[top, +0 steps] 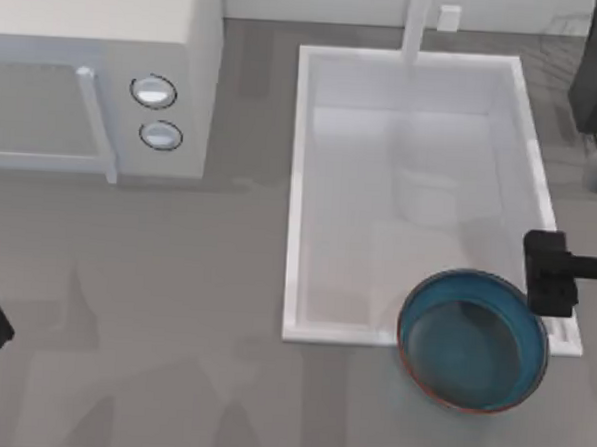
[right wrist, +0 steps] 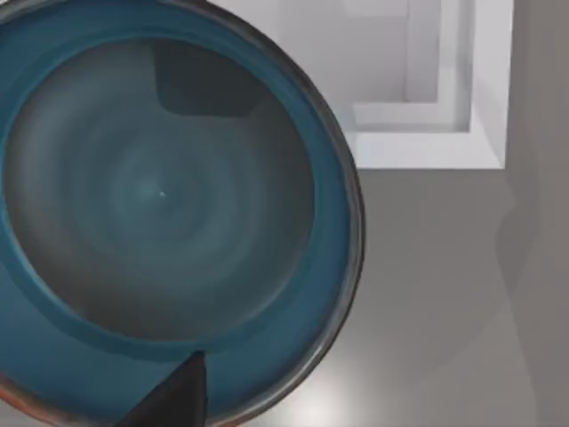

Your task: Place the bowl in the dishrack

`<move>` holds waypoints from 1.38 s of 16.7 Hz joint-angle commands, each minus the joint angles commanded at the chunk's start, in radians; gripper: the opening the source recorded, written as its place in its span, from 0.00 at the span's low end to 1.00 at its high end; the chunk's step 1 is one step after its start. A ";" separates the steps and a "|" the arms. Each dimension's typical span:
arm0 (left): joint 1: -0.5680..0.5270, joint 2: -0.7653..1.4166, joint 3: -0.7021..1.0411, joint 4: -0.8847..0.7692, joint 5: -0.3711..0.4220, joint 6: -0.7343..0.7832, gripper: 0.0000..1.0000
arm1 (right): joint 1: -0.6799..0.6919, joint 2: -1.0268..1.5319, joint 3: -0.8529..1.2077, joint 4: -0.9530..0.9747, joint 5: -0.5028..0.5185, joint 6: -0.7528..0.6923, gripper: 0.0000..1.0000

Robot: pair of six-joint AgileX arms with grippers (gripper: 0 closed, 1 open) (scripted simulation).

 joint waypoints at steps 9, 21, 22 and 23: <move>0.000 0.000 0.000 0.000 0.000 0.000 1.00 | 0.038 0.136 0.114 -0.098 0.005 0.042 1.00; 0.000 0.000 0.000 0.000 0.000 0.000 1.00 | 0.026 0.312 -0.118 0.309 0.004 0.030 1.00; 0.000 0.000 0.000 0.000 0.000 0.000 1.00 | 0.026 0.315 -0.122 0.315 0.004 0.029 1.00; 0.000 0.000 0.000 0.000 0.000 0.000 1.00 | 0.026 0.315 -0.122 0.315 0.004 0.029 1.00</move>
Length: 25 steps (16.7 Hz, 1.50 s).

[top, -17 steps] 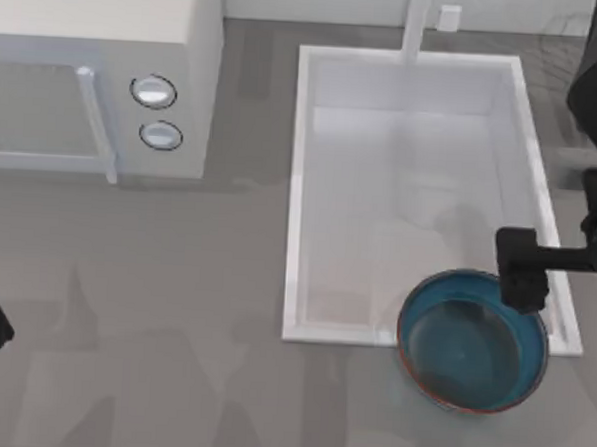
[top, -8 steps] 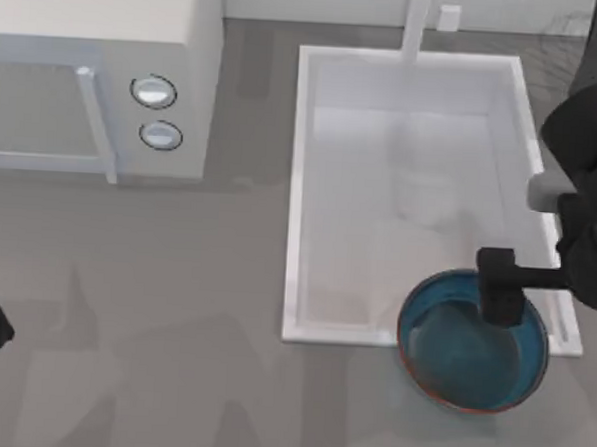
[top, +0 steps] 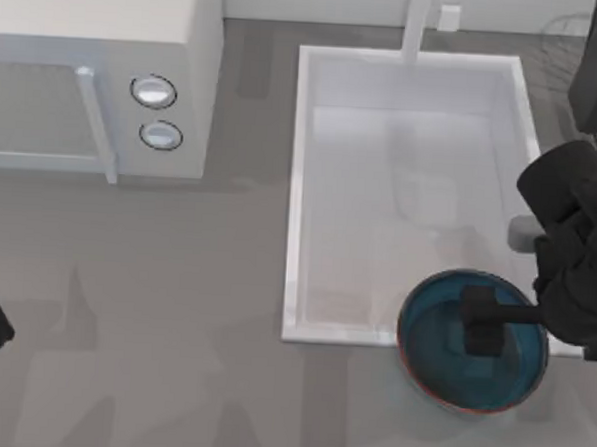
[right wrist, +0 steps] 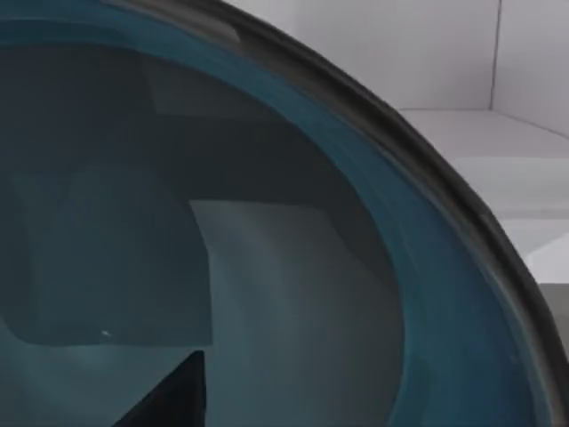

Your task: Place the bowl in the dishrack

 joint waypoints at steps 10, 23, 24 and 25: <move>0.000 0.000 0.000 0.000 0.000 0.000 1.00 | 0.000 0.000 0.000 0.000 0.000 0.000 0.40; 0.000 0.000 0.000 0.000 0.000 0.000 1.00 | 0.000 0.000 0.000 0.000 0.000 0.000 0.00; 0.000 0.000 0.000 0.000 0.000 0.000 1.00 | 0.002 -0.002 0.000 -0.001 -0.001 0.001 0.00; 0.000 0.000 0.000 0.000 0.000 0.000 1.00 | 0.002 -0.002 0.003 -0.003 -0.001 0.001 0.00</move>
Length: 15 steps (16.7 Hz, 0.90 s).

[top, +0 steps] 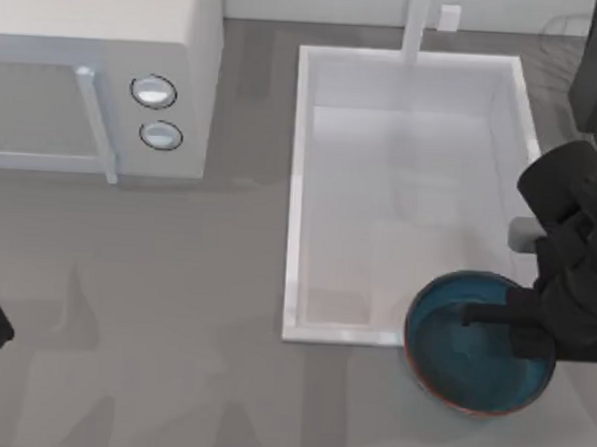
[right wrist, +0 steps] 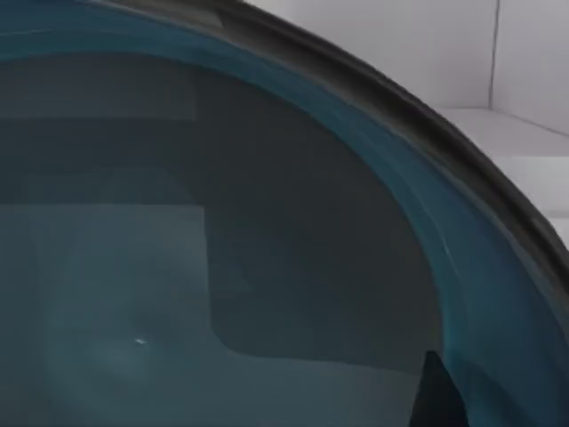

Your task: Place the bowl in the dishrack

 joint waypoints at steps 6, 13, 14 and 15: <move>0.000 0.000 0.000 0.000 0.000 0.000 1.00 | 0.002 -0.013 0.221 -0.234 0.000 0.002 0.00; 0.000 0.000 0.000 0.000 0.000 0.000 1.00 | -0.006 -0.077 0.616 -0.721 -0.001 -0.006 0.00; 0.000 0.000 0.000 0.000 0.000 0.000 1.00 | -0.008 -0.088 0.654 -0.760 -0.001 -0.008 0.00; 0.000 0.000 0.000 0.000 0.000 0.000 1.00 | -0.009 -0.097 0.683 -0.788 -0.001 -0.010 0.00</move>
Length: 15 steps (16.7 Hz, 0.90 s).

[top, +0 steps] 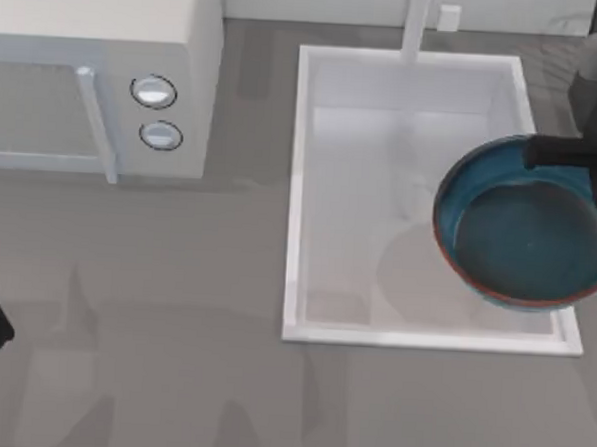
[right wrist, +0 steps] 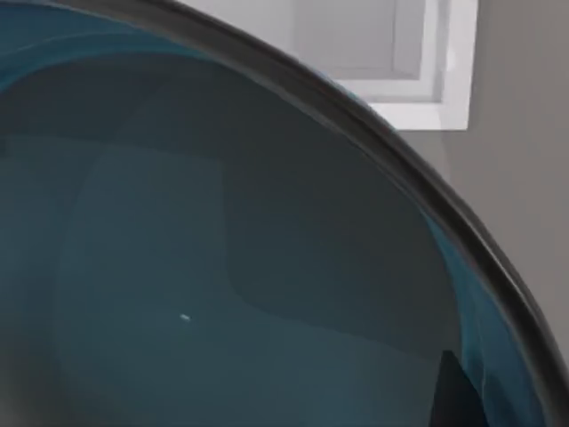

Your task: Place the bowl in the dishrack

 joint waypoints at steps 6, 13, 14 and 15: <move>0.000 0.000 0.000 0.000 0.000 0.000 1.00 | 0.003 -0.006 0.021 -0.020 -0.001 0.000 0.00; 0.000 0.000 0.000 0.000 0.000 0.000 1.00 | -0.178 -0.102 -0.039 0.189 -0.118 -0.069 0.00; 0.000 0.000 0.000 0.000 0.000 0.000 1.00 | -0.231 -0.128 -0.059 0.255 -0.152 -0.088 0.00; 0.000 0.000 0.000 0.000 0.000 0.000 1.00 | -0.288 -0.156 -0.083 0.329 -0.188 -0.109 0.00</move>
